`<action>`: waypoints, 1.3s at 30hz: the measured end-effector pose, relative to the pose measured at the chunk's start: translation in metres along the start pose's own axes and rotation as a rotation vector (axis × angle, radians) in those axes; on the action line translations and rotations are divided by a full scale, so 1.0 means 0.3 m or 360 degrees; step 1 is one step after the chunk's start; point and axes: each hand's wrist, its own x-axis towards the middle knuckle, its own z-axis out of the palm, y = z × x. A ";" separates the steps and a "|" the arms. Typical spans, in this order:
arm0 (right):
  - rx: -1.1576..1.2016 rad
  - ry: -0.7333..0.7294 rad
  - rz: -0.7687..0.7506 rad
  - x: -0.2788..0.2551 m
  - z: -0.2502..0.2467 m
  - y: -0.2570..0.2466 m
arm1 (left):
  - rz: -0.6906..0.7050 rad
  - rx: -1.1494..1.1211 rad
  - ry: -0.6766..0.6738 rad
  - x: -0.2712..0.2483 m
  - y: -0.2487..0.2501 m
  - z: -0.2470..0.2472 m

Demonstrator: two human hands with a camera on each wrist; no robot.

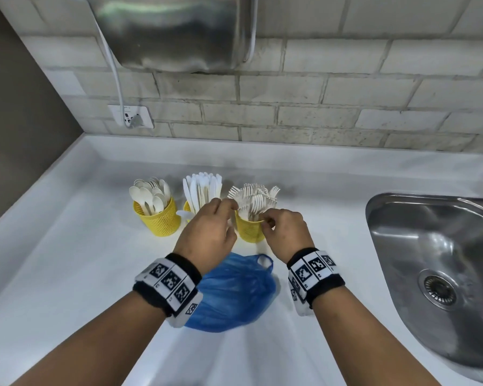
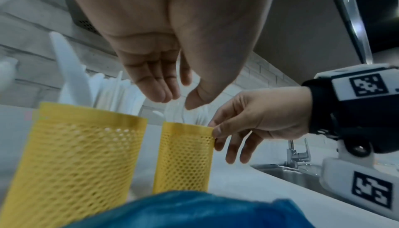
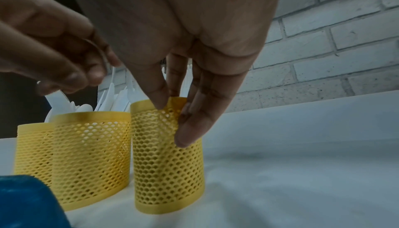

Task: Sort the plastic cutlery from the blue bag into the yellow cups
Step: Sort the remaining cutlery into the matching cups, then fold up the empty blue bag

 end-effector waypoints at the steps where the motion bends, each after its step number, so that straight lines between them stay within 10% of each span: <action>1: -0.0007 0.0002 0.0005 0.001 -0.002 0.000 | -0.0067 -0.0027 0.0010 -0.016 -0.013 0.003; 30: 0.0072 0.0190 -0.0258 -0.127 0.076 -0.044 | -0.0463 0.0083 0.0010 -0.121 -0.113 -0.111; 39: -0.0490 -0.0607 -0.0340 -0.246 0.224 -0.064 | -0.0528 0.0373 -0.0471 -0.224 -0.191 0.017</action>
